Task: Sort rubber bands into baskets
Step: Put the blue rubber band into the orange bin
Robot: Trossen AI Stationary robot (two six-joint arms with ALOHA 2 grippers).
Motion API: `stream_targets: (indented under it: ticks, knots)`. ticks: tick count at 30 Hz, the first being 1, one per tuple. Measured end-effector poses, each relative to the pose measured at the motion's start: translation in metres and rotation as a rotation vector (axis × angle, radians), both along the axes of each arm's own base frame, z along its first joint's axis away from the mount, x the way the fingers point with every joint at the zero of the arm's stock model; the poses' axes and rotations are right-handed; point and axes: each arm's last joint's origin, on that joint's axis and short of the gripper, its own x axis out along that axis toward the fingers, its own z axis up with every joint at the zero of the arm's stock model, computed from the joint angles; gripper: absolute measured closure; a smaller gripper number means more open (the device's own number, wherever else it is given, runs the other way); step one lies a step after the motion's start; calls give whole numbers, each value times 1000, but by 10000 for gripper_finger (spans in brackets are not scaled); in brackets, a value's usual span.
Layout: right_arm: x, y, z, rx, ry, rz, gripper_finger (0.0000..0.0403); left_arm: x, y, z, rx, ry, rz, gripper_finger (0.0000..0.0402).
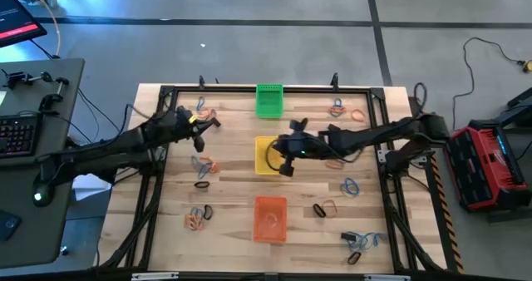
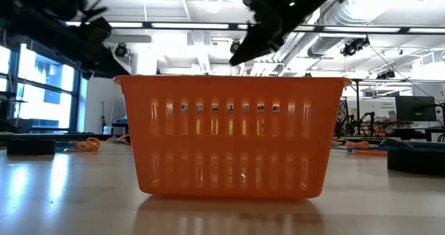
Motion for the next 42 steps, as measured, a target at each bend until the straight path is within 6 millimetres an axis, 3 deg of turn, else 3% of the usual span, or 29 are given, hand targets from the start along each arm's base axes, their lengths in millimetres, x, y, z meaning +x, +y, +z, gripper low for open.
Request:
stream_targets:
  ticks: [9, 19, 25, 35, 42]
  knots:
    - [-34, 16, -5, -12, -28, -94, 403, 28, 45, 18, -136, 214, 89, 401]
    - [-42, 30, -15, -2, -16, -96, 403, 39, 111, 14, -308, 404, 250, 396]
    - [-43, 36, -15, -1, -17, -76, 403, 38, 138, -2, -398, 519, 322, 356]
    - [-43, 38, -15, -3, -16, -71, 403, 37, 166, -26, -441, 633, 426, 261]
    - [-43, 38, -15, 5, -14, -63, 403, 35, 178, -39, -451, 695, 483, 238]
